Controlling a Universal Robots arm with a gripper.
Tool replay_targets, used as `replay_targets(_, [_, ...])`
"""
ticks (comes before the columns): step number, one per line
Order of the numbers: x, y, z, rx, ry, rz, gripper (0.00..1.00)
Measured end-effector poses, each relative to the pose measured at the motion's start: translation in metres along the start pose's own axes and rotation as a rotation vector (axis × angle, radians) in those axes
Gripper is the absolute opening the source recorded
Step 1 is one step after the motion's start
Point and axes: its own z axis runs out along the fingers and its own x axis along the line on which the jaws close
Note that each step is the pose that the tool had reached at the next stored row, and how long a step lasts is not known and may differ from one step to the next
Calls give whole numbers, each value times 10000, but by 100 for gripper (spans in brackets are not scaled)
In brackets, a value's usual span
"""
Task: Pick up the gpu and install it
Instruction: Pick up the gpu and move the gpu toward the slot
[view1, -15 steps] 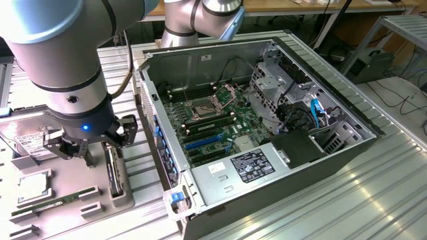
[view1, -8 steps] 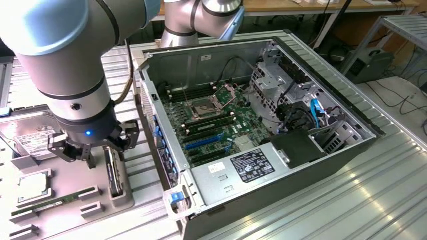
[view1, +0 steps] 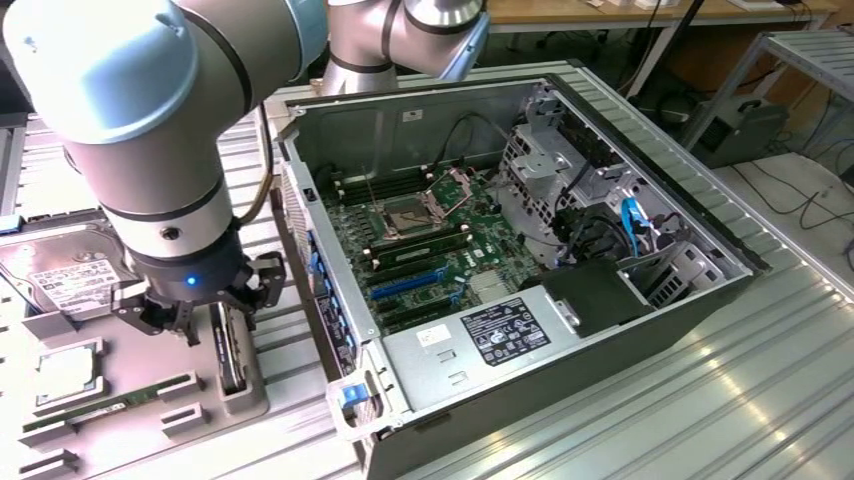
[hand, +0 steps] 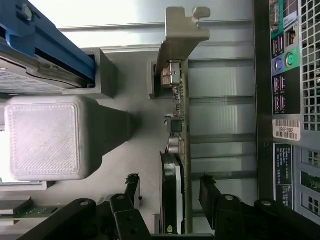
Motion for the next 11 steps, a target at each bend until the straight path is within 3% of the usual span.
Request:
replay_targets(5, [-3, -4, 85, -8, 19, 0, 60])
replay_targets(11, [-3, -4, 86, -8, 20, 0, 60])
